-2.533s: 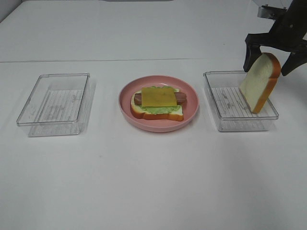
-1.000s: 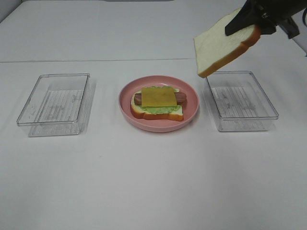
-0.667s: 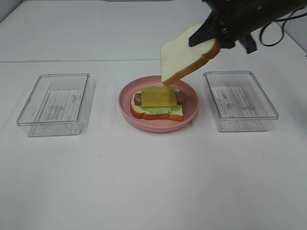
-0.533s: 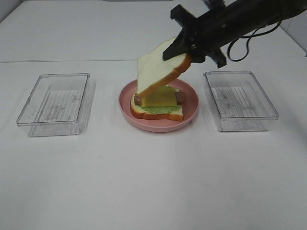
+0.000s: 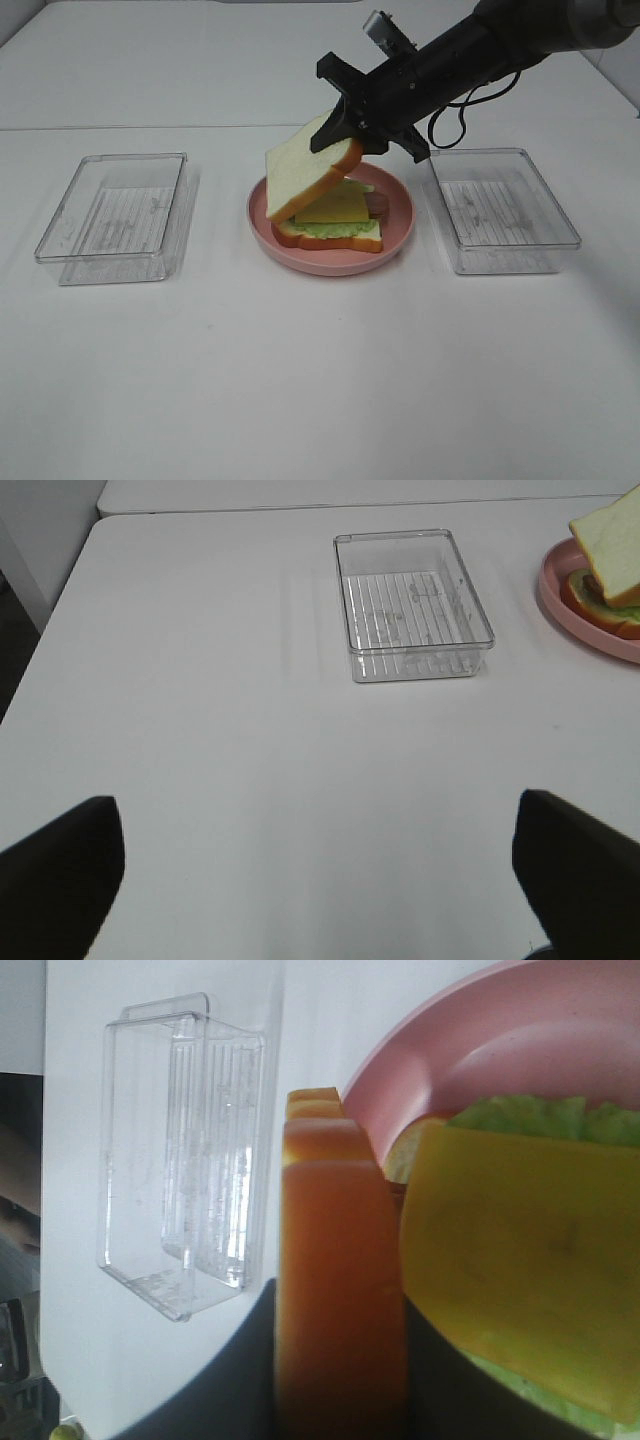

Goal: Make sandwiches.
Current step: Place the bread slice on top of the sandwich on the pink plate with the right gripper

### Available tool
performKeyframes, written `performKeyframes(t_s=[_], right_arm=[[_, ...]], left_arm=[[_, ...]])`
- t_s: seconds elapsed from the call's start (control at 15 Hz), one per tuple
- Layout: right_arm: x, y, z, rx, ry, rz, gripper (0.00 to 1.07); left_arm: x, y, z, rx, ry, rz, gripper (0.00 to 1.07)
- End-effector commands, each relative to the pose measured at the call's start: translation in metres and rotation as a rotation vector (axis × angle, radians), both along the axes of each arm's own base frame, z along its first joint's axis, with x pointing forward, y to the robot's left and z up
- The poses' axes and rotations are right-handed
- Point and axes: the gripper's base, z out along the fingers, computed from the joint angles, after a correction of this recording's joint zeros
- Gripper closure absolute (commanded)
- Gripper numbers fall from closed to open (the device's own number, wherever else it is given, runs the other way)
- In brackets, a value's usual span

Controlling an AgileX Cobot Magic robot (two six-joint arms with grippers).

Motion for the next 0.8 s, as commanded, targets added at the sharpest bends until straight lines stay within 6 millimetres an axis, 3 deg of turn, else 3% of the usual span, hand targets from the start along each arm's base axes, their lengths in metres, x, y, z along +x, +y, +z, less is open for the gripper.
performKeyframes(t_s=[0.07,0.67,0.8], right_arm=[[0.004,-0.006,-0.003,-0.075,-0.008,-0.008,1.07],[0.004,-0.004,-0.027,-0.063,0.071,-0.019,1.06],[0.004,-0.005,-0.028,-0.079,0.066,-0.011,0.98]], left_arm=[[-0.003,0.000,0.000,-0.007,-0.025,-0.004,0.09],[-0.003,0.000,0.000,-0.007,-0.025,-0.004,0.09],[-0.003,0.000,0.000,-0.007,-0.025,-0.004,0.09]])
